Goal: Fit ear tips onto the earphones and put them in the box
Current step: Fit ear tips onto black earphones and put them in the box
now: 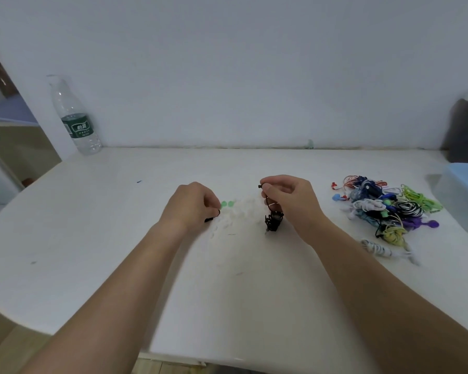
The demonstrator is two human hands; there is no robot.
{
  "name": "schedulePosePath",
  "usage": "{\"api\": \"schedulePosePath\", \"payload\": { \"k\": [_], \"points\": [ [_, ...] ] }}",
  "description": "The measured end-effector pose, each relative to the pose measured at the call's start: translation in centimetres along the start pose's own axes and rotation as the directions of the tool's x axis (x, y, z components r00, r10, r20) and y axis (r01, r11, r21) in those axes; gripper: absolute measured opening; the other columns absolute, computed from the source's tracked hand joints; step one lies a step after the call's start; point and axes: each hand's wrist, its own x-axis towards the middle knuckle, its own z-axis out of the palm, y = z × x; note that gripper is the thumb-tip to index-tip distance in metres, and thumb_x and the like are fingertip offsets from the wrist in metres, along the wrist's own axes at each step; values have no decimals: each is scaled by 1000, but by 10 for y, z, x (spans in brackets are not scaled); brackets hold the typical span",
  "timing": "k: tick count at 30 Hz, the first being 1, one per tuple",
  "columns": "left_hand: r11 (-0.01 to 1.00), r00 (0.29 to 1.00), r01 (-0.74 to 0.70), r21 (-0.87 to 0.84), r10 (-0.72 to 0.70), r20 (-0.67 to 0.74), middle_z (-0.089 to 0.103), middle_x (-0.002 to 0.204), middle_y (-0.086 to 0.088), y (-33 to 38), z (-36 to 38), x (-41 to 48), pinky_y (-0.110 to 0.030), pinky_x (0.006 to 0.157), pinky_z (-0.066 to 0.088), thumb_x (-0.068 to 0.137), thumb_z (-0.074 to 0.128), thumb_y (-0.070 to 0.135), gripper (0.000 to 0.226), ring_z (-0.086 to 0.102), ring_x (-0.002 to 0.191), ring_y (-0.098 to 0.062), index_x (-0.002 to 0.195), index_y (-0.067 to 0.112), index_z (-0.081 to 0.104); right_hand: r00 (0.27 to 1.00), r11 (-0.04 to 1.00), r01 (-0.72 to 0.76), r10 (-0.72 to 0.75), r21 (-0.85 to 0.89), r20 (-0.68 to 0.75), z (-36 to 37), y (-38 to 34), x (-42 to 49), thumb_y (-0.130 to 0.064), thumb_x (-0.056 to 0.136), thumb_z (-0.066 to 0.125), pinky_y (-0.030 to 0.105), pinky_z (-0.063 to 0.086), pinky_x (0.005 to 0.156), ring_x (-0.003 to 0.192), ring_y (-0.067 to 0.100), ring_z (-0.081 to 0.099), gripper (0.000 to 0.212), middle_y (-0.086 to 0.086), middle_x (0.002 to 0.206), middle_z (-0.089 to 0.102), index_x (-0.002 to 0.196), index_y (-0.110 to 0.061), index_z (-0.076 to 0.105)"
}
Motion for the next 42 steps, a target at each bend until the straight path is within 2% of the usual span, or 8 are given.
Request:
{"api": "schedulePosePath", "payload": {
  "k": [8,19,23,26,30,33,38,42],
  "points": [
    [993,998,-34,115,28,54,68,78,15,3,1,4,-29,73,54,86,64,9,19,63,75,-6,77,24,72,999,1000,10,-11,25,30,-11,6,0,-5,95,61,26,51,67,68,17,60,13,6,76,68,97,-8,74],
    [986,994,-58,158,42,97,70,83,10,6,-2,4,-23,70,49,83,71,13,14,64,80,-10,79,26,72,998,999,27,-29,39,56,-22,21,1,-7,95,63,28,51,72,68,18,63,12,7,75,70,95,-11,75],
    [998,999,-34,46,35,-5,70,86,9,11,-10,4,-17,60,45,83,72,13,9,63,74,-6,81,22,73,997,997,35,-39,68,60,-23,22,1,-7,94,64,32,51,75,69,19,63,11,8,77,70,97,-11,75],
    [983,994,-39,-180,19,-112,72,87,8,25,-13,6,-11,58,49,81,75,15,6,67,78,-6,83,21,74,996,996,49,-54,78,66,-22,23,1,-6,94,65,35,54,79,71,21,64,12,10,81,71,98,-11,75],
    [820,997,-14,-573,-28,-65,75,80,1,49,-1,7,-22,73,56,78,81,13,14,68,73,-6,89,18,74,995,991,52,-62,123,76,-22,21,0,0,94,62,28,54,70,69,21,62,12,12,85,73,100,-6,72],
    [652,999,44,-757,-8,51,72,80,1,59,15,12,-21,72,56,82,79,10,20,66,75,-10,100,16,74,996,986,32,-44,162,71,-24,20,-1,-1,95,62,26,51,67,68,22,58,13,11,85,71,101,-6,71],
    [312,984,168,-935,4,178,74,88,-5,64,34,17,-18,75,56,85,70,-6,18,71,81,-13,95,9,73,998,974,-4,-10,227,63,-23,17,0,-6,94,64,31,46,67,64,18,53,13,7,84,70,101,-11,74],
    [214,974,221,-951,-1,226,76,94,-9,62,37,18,-19,78,58,85,65,-12,23,74,85,-15,100,4,72,998,969,-32,19,244,53,-22,13,0,-8,88,71,27,48,66,66,16,53,13,4,85,72,93,-19,75]
  ]
}}
